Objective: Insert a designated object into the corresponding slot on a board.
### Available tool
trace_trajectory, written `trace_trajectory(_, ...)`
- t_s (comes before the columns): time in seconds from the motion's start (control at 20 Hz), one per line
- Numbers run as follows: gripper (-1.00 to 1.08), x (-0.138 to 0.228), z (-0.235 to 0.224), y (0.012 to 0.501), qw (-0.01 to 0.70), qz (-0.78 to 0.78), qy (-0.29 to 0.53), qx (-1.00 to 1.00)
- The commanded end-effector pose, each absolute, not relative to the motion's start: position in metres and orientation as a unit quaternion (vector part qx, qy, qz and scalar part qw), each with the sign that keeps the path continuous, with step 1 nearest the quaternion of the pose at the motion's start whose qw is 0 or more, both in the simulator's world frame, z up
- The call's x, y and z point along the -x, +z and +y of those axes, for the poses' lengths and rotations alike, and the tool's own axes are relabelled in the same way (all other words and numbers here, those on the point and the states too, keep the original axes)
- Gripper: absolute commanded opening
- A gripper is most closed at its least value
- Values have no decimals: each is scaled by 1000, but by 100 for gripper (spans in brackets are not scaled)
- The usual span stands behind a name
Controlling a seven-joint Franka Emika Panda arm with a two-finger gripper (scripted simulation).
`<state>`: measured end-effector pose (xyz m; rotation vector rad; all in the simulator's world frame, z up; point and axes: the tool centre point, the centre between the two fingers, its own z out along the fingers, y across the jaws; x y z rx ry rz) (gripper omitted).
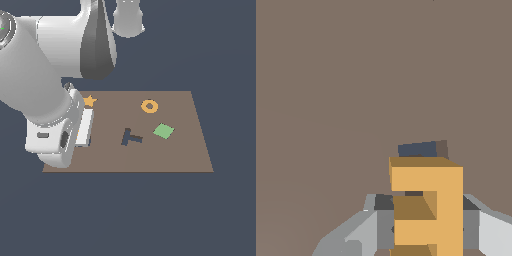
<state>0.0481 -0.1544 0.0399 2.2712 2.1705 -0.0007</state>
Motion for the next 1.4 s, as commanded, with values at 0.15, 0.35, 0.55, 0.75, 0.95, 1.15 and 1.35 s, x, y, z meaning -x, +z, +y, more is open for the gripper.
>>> trace_trajectory(0.15, -100, -55, -150, 40, 0, 718, 0, -696)
trace_trajectory(0.35, -100, -58, -148, 40, 0, 727, 0, -687)
trace_trajectory(0.55, -100, -57, -148, 39, 0, 726, 0, -687)
trace_trajectory(0.75, -100, -58, -148, 32, 2, 728, 2, -686)
trace_trajectory(0.95, 100, -58, -148, 30, 2, 728, 2, -686)
trace_trajectory(1.15, 100, -58, -148, 30, 2, 728, 2, -686)
trace_trajectory(1.35, 100, -58, -148, 30, 2, 728, 2, -686)
